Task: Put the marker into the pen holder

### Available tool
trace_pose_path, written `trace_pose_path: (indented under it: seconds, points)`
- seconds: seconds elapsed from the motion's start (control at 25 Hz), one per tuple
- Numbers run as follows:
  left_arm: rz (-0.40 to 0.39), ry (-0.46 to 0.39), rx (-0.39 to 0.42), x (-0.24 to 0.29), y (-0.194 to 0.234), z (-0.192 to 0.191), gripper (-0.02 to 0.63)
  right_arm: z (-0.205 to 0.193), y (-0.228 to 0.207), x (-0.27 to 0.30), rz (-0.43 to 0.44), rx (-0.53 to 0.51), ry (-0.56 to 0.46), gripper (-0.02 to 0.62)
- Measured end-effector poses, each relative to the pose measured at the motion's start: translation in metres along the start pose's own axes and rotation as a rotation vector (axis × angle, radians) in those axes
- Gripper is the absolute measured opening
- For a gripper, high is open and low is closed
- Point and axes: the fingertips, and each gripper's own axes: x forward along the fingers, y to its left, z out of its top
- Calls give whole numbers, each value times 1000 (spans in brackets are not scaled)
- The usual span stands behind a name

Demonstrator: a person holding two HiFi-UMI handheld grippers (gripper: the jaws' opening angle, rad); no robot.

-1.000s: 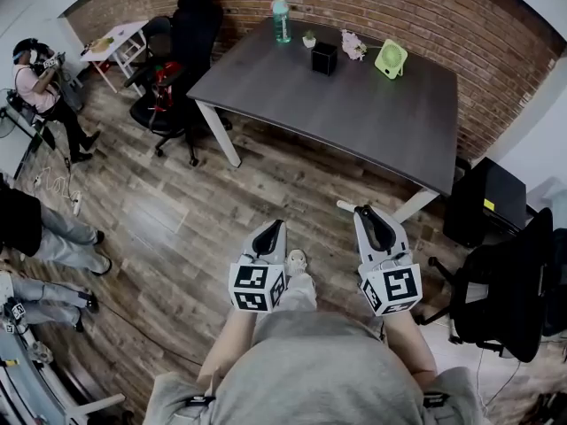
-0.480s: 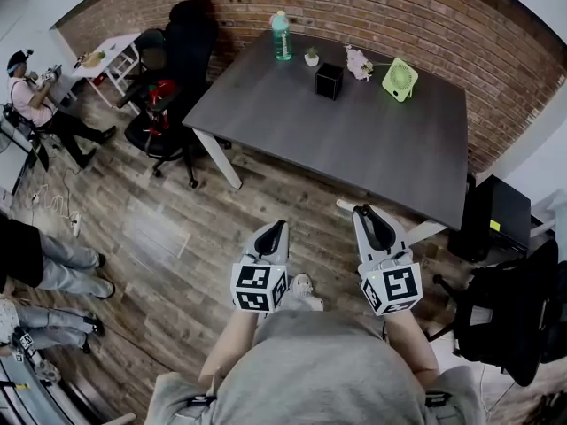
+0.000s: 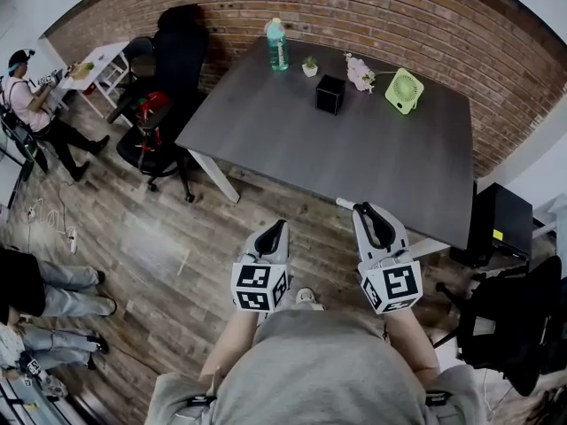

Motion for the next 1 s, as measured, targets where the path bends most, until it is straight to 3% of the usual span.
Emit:
trace_pose_path:
  seconds: [0.6, 1.0]
  points:
    - [-30, 12, 8, 62, 56, 18, 23, -6, -13, 84, -18, -7, 12, 71]
    - [-39, 20, -19, 83, 66, 22, 23, -6, -25, 104, -26, -13, 29, 71]
